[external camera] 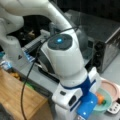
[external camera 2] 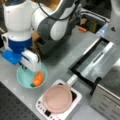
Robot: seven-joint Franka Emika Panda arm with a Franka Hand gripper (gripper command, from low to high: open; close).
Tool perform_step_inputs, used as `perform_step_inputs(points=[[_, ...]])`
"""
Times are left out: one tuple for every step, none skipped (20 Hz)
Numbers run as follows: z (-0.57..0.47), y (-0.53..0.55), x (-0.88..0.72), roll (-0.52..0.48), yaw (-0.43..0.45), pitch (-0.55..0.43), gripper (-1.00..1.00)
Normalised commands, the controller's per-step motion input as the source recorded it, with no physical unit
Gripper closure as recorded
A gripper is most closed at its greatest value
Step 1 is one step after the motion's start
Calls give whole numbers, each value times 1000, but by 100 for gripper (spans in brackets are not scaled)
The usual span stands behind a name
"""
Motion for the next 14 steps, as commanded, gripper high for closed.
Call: perform_step_inputs(points=[[31,-149,388,-263,97,349,100],[-13,-155,417,-262,88,339,100],[-39,-156,443,-257,91,334,100],[-43,-159,468,-253,97,338,100],[-30,-158,490,-247,91,352,100],[-16,-163,509,-243,87,343,100],[37,-156,510,-236,80,331,100],[53,-165,515,-225,78,309,100],[88,-175,513,-212,82,293,100],[118,-170,498,-201,77,286,100],[145,-175,483,-199,74,277,100],[169,-170,459,-196,73,275,100],[180,-173,439,-191,81,272,100],[190,-176,417,-188,90,262,100]])
